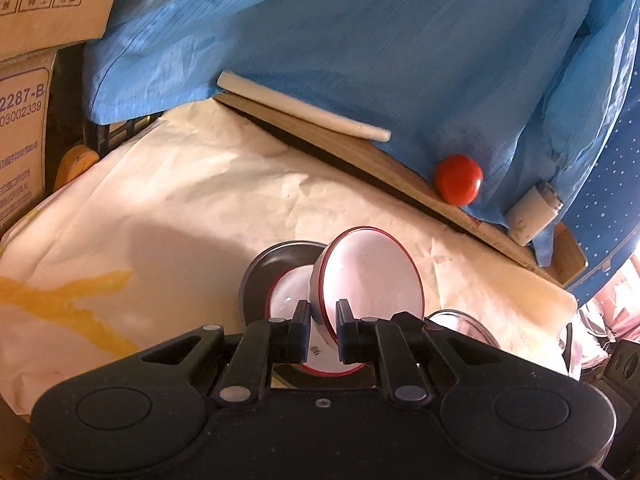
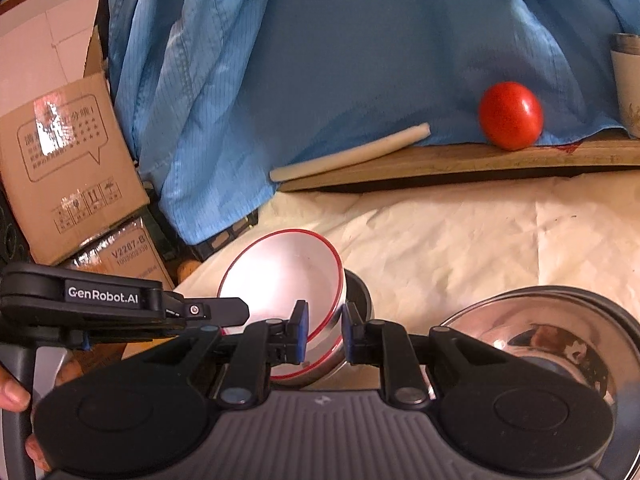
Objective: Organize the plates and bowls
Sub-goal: 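Lower the white bowl with both tools into the nested bowls on the stack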
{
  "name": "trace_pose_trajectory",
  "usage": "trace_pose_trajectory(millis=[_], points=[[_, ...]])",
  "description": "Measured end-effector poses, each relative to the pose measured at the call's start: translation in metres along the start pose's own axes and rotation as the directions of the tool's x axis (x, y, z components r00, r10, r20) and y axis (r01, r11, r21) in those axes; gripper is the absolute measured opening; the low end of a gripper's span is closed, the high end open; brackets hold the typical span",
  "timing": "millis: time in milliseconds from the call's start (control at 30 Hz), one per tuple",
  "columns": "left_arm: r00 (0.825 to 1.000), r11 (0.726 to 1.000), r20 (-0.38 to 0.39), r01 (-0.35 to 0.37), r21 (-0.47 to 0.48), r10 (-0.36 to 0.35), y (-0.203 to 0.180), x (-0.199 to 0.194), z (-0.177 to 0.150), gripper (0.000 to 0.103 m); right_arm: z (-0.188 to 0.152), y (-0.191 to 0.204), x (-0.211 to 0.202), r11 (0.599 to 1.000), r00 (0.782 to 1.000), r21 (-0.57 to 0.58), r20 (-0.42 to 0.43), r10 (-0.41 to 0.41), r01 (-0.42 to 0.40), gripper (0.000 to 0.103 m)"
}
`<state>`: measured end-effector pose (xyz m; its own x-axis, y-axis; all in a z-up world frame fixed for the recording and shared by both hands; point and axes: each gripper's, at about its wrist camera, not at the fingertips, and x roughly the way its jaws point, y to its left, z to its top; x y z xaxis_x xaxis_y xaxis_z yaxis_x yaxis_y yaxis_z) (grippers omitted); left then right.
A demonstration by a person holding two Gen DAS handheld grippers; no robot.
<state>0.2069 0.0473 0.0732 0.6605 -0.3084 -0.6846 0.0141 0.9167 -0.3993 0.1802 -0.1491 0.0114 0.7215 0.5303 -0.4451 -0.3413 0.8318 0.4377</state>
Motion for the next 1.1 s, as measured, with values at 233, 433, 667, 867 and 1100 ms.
trace_pose_trajectory(millis=[233, 433, 667, 867, 1100], points=[[1.000, 1.000, -0.028, -0.009, -0.005, 0.009, 0.006, 0.006, -0.002, 0.014, -0.003, 0.002, 0.006, 1.000, 1.000, -0.009, -0.025, -0.012, 0.012, 0.020], [0.999, 1.000, -0.044, -0.022, -0.002, 0.022, 0.010, 0.010, -0.004, 0.014, -0.003, 0.001, 0.010, 1.000, 0.999, -0.017, -0.035, -0.010, 0.009, 0.020], [0.998, 0.999, -0.054, -0.036, -0.001, 0.036, 0.012, 0.013, -0.004, 0.014, -0.003, 0.000, 0.013, 1.000, 0.999, -0.024, -0.046, -0.009, 0.008, 0.020], [0.998, 0.999, -0.057, -0.040, 0.004, 0.041, 0.010, 0.012, -0.003, 0.014, -0.003, 0.001, 0.014, 0.999, 0.999, -0.039, -0.047, -0.017, 0.015, 0.020], [0.997, 0.999, -0.062, -0.049, 0.010, 0.049, 0.010, 0.013, -0.002, 0.016, -0.003, 0.005, 0.014, 0.998, 0.998, -0.063, -0.051, -0.031, 0.028, 0.020]])
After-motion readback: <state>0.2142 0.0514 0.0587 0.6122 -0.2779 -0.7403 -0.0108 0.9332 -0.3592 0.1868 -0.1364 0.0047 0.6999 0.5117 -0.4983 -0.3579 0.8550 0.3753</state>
